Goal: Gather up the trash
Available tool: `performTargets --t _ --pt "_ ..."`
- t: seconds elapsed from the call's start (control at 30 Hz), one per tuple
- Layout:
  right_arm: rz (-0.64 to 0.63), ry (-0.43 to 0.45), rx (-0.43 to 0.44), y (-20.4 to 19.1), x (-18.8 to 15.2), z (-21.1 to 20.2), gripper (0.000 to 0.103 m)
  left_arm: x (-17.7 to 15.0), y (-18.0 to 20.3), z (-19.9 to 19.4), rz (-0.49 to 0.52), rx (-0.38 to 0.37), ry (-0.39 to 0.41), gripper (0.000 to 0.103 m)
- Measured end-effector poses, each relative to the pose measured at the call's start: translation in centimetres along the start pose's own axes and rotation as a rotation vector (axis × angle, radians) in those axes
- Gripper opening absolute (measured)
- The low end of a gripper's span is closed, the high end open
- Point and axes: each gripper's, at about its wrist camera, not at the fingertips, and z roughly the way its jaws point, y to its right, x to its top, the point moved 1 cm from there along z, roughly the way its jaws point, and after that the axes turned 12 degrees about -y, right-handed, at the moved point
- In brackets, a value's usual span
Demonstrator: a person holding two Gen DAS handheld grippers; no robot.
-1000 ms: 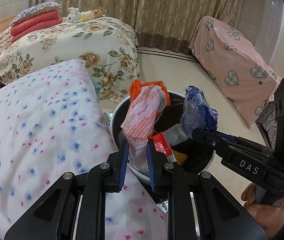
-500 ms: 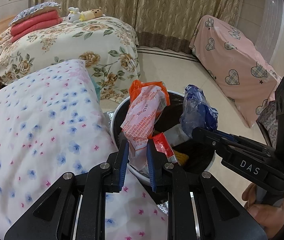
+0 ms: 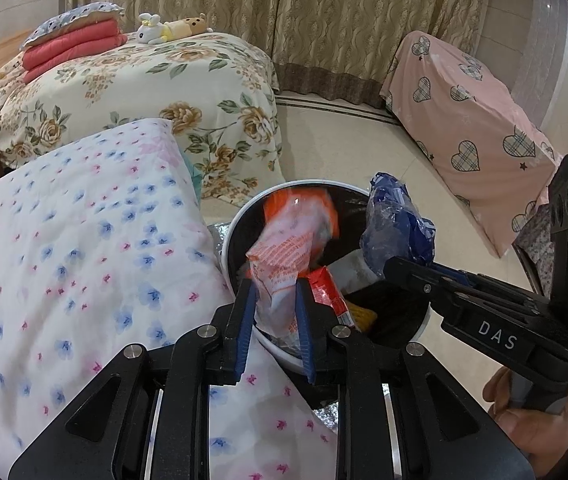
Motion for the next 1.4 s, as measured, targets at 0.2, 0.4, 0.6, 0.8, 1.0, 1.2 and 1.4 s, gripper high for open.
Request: performTargets --t 0.2,0.4,0.6,0.8,1.0,1.2,1.4 --pt "0.026 0.004 -0.001 0.4 -0.2 -0.5 0.055 -0.3 -0.5 -0.8 -0.013 -0.001 0.013 0.04" --pt "0.036 0.025 0.013 -0.1 -0.8 -1.6 0.067 -1.7 -2.0 -2.5 -0.06 -0.002 0.036 0.045" --pt "0.038 0.043 0.031 -1.2 -1.8 -2.6 0.077 -3.8 -3.6 -4.5 -0.115 0.002 0.072 0.053" --pt "0.022 0.077 0.054 -3.3 -3.3 -3.8 0.083 -6.6 -5.4 -7.0 -0.172 0.004 0.128 0.054" --pt "-0.043 0.127 0.051 -6.4 -4.9 -4.4 0.091 -9.5 -7.1 -9.3 -0.224 0.029 0.193 0.059" --pt "-0.103 0.177 0.025 -8.9 -6.9 -4.3 0.093 -12.4 -8.9 -11.0 -0.266 0.072 0.252 0.063" --pt "-0.186 0.254 0.004 -11.2 -7.5 -5.6 0.099 -14.2 -9.6 -13.4 -0.27 0.12 0.352 0.066"
